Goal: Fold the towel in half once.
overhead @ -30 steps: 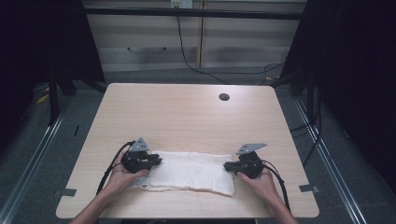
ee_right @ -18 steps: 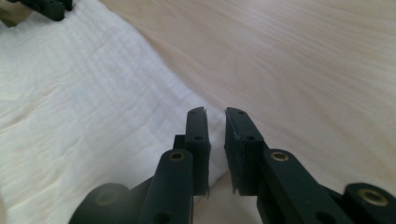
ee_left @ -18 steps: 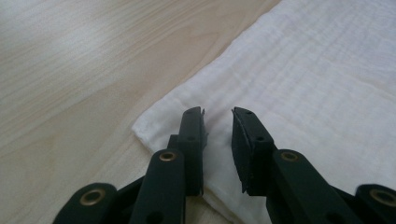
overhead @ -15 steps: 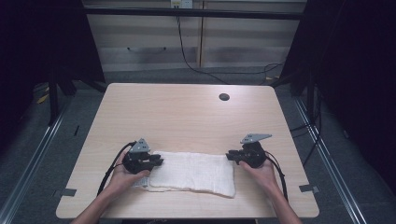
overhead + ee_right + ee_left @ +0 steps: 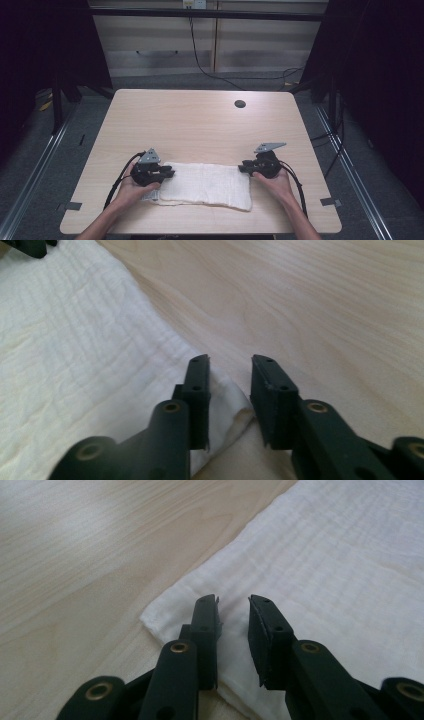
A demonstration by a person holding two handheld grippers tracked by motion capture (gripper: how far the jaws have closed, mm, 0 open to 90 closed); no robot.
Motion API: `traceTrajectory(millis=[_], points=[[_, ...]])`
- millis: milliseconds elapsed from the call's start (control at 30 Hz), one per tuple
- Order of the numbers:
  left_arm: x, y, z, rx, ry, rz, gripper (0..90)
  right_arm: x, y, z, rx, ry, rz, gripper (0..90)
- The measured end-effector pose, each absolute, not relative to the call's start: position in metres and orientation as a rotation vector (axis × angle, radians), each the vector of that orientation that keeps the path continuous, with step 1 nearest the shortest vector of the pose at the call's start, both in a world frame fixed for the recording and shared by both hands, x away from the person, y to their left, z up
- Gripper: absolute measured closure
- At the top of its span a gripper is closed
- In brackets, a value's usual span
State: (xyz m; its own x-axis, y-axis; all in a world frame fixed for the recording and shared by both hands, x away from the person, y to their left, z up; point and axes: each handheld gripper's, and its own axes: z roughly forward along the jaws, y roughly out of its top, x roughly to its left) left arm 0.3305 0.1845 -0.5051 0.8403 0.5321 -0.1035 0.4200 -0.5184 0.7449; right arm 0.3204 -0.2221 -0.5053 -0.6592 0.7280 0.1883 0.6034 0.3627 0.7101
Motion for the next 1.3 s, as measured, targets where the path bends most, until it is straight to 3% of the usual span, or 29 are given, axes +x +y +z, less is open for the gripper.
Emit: traceTrajectory(millis=[100,167,400,767,867,1067,1300], points=[[0.332,0.186,-0.504,2.192,0.699,0.155,72.0,0.320,-0.222,-0.506,1.206,2.475,1.181,84.0],[0.334,0.188,-0.504,2.179,0.713,0.113,70.3,0.320,-0.222,-0.506,1.213,2.478,1.187,86.9],[0.347,0.205,-0.487,2.113,0.771,0.162,66.0,0.323,-0.220,-0.505,1.204,2.483,1.168,87.8],[0.360,0.198,-0.501,2.193,0.797,0.148,61.1,0.326,-0.216,-0.504,1.196,2.487,1.148,87.8],[0.358,0.195,-0.501,2.214,0.772,0.162,64.7,0.326,-0.216,-0.504,1.196,2.484,1.151,87.8],[0.354,0.191,-0.502,2.223,0.728,0.150,83.4,0.326,-0.215,-0.504,1.197,2.479,1.161,87.9],[0.356,0.193,-0.503,2.209,0.751,0.147,85.4,0.326,-0.216,-0.505,1.209,2.464,1.170,87.9]])
